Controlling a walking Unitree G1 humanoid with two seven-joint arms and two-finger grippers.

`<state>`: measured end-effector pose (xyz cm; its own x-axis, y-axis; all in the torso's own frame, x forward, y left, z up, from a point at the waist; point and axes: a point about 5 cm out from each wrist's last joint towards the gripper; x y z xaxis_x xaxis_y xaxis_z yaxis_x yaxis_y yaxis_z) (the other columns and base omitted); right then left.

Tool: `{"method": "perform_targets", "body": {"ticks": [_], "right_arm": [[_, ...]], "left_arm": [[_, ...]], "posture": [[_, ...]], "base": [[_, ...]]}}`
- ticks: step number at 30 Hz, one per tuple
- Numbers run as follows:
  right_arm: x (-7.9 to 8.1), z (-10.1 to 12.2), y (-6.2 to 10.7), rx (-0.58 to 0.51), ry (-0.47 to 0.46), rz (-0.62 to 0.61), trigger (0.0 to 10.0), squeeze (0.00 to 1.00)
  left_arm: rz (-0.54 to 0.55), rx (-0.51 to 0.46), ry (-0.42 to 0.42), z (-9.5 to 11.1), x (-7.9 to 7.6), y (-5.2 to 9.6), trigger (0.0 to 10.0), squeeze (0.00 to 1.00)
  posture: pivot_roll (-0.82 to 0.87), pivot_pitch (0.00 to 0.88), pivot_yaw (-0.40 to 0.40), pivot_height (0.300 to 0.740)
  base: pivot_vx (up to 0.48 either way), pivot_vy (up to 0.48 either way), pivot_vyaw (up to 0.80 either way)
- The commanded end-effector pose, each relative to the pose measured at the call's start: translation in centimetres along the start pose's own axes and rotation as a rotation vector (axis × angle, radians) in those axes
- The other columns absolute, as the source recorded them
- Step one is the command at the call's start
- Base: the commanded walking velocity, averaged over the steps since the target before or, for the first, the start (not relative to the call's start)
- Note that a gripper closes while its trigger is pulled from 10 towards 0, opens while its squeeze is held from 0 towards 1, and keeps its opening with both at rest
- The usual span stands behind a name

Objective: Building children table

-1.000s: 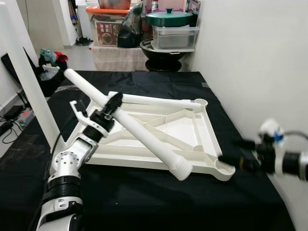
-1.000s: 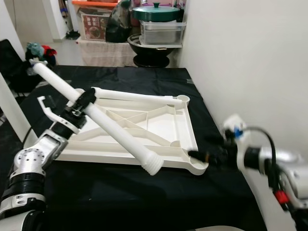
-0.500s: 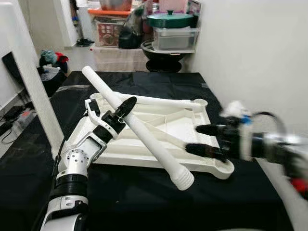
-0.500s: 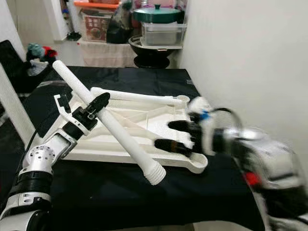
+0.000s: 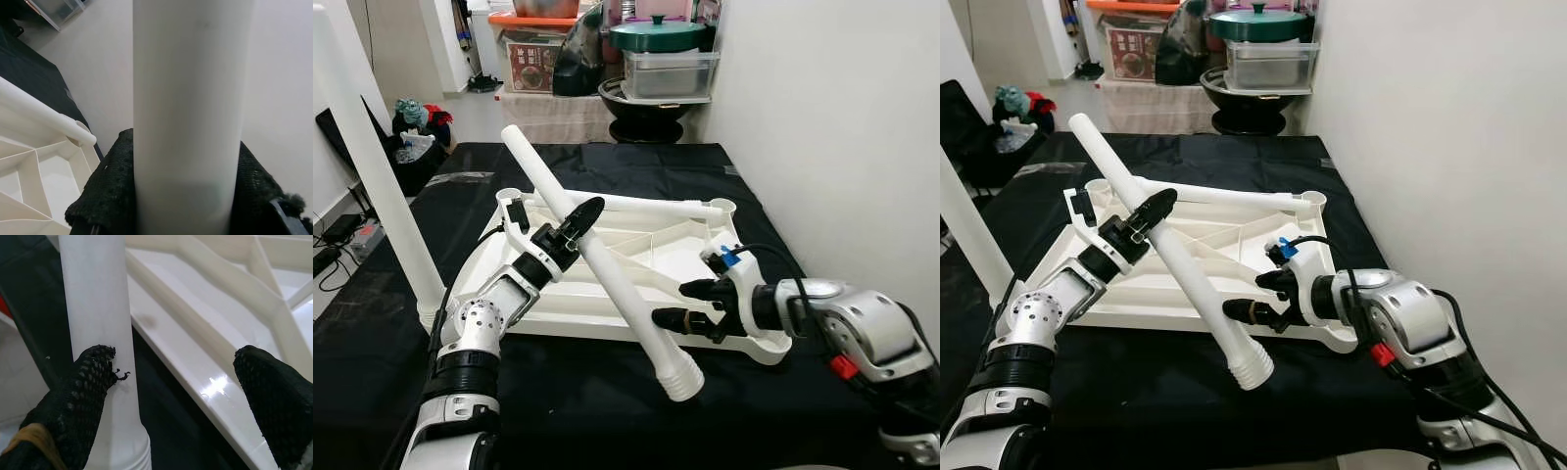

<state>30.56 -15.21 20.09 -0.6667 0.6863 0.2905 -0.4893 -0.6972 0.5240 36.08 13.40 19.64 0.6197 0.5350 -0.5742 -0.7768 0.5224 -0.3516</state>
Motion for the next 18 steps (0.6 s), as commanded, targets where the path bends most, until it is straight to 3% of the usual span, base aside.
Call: {"method": "perform_targets", "body": {"ticks": [1, 14, 18], "right_arm": [[0.7, 0.5, -0.5, 0.023, -0.003, 0.041, 10.0, 0.00], [0.2, 2.2, 1.6, 0.042, 0.062, 0.015, 10.0, 0.00], [0.9, 1.9, 1.4, 0.057, 0.064, 0.032, 10.0, 0.00]], "left_arm": [[-0.018, 0.015, 0.003, -0.6, -0.1, 0.0, 1.8, 0.00], [-0.021, 0.026, -0.003, -0.8, -0.1, -0.1, 2.0, 0.00], [-0.020, 0.032, -0.002, -1.2, -0.1, -0.2, 2.0, 0.00]], "posture": [[0.00, 0.000, -0.033, 0.740], [-0.01, 0.000, -0.034, 0.740], [-0.02, 0.000, -0.030, 0.740]], "base": [[0.000, 0.000, 0.00], [0.000, 0.000, 0.00], [0.000, 0.000, 0.00]]}}
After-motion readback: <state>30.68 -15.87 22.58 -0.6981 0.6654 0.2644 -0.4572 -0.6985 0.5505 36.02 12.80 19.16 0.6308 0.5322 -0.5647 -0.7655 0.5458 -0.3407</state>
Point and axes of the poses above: a point about 5 cm out from each wrist's last joint towards the gripper, its own y axis pointing back from the gripper into the wrist, its own z axis along the axis of the wrist's last joint, x = y × z, and after that the axes turned 13 degrees about -y, right-handed
